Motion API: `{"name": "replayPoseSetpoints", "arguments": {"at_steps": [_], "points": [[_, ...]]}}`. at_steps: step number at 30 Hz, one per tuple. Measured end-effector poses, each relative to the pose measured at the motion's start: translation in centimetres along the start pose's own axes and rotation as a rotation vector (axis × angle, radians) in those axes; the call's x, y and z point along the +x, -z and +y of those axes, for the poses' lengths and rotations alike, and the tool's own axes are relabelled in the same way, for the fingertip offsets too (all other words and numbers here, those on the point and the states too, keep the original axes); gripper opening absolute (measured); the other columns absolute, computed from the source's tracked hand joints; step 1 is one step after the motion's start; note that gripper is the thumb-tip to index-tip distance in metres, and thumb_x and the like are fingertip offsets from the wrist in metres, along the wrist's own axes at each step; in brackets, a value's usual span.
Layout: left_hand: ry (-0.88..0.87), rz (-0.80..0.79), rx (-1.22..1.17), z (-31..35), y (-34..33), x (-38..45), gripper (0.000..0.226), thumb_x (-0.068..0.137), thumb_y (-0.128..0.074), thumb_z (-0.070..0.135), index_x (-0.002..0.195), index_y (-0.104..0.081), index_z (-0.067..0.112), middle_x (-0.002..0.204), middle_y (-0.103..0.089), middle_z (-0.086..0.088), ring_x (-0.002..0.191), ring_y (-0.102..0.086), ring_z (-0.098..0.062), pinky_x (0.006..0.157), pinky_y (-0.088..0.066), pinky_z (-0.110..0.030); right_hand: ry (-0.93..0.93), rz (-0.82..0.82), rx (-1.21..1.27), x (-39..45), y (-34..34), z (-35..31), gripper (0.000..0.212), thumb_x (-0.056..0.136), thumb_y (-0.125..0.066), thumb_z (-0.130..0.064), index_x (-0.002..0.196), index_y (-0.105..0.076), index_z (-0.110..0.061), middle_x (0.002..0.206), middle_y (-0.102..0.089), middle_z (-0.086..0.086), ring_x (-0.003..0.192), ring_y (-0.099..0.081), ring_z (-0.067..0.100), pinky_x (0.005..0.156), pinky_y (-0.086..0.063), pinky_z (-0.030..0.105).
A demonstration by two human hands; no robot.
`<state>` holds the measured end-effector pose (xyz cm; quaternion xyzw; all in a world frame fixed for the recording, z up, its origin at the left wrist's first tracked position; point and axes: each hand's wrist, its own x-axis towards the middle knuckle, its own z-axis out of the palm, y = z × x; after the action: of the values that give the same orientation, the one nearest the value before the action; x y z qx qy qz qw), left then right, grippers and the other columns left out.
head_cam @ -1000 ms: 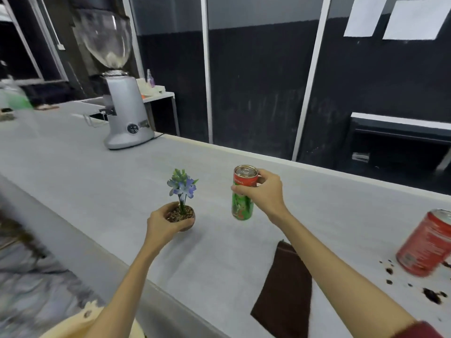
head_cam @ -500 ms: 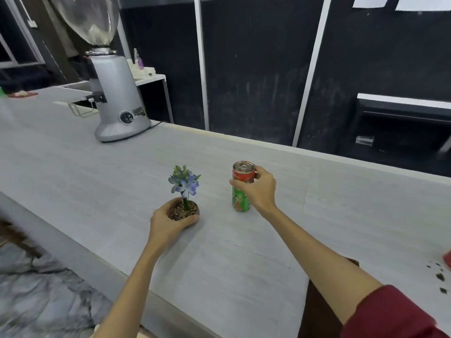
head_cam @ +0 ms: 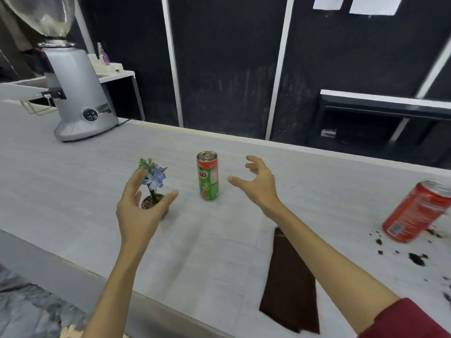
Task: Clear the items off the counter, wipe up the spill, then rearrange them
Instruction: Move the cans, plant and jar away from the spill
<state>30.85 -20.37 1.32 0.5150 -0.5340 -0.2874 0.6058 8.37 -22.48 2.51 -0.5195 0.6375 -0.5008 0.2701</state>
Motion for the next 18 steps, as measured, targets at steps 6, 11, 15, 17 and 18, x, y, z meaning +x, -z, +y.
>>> {"name": "replayPoseSetpoints", "arguments": {"at_steps": [6, 11, 15, 17, 18], "points": [[-0.083, -0.473, -0.06, 5.3, -12.5, -5.3, 0.062, 0.067, -0.079, 0.024, 0.124, -0.053, 0.021, 0.123, -0.055, 0.01, 0.115, -0.049, -0.003, 0.099, -0.036, -0.019, 0.064, 0.272, -0.016, -7.2, 13.3, 1.6, 0.053, 0.074, -0.076, -0.026, 0.121, -0.051, -0.022, 0.114, -0.054, -0.006, 0.11, -0.05, 0.01, 0.09, -0.04, 0.023], [-0.144, -0.842, -0.084, 8.5, -25.1, -12.0, 0.071, 0.067, -0.08, 0.028, 0.13, -0.048, 0.021, 0.134, -0.051, 0.006, 0.122, -0.046, -0.008, 0.105, -0.035, -0.026, 0.067, 0.722, -0.188, -13.7, 25.8, 4.4, 0.047, 0.075, -0.075, -0.021, 0.117, -0.056, -0.016, 0.115, -0.057, -0.002, 0.108, -0.053, 0.013, 0.093, -0.045, 0.028], [-0.117, -0.929, -0.071, 10.5, -32.9, -16.3, 0.092, 0.066, -0.08, 0.032, 0.142, -0.027, 0.025, 0.151, -0.03, 0.002, 0.137, -0.031, -0.017, 0.109, -0.03, -0.036, -0.016, 1.002, -0.328, -17.3, 33.5, 7.3, 0.055, 0.072, -0.078, -0.02, 0.119, -0.051, -0.011, 0.115, -0.052, 0.004, 0.112, -0.049, 0.022, 0.087, -0.043, 0.029], [-0.088, -0.937, -0.067, 11.1, -35.4, -17.8, 0.098, 0.067, -0.08, 0.03, 0.144, -0.019, 0.026, 0.153, -0.023, 0.0, 0.139, -0.027, -0.022, 0.109, -0.03, -0.042, -0.13, 0.958, -0.383, -17.9, 35.9, 8.7, 0.066, 0.07, -0.079, -0.025, 0.126, -0.046, -0.012, 0.122, -0.05, 0.005, 0.117, -0.046, 0.023, 0.087, -0.041, 0.028], [-0.062, -0.936, -0.079, 11.3, -36.4, -18.5, 0.1, 0.067, -0.08, 0.028, 0.145, -0.017, 0.025, 0.153, -0.024, -0.002, 0.138, -0.028, -0.023, 0.108, -0.031, -0.043, -0.175, 0.892, -0.36, -17.9, 36.8, 9.4, 0.07, 0.069, -0.08, -0.027, 0.127, -0.044, -0.014, 0.123, -0.051, 0.003, 0.117, -0.046, 0.02, 0.087, -0.042, 0.026]]}}
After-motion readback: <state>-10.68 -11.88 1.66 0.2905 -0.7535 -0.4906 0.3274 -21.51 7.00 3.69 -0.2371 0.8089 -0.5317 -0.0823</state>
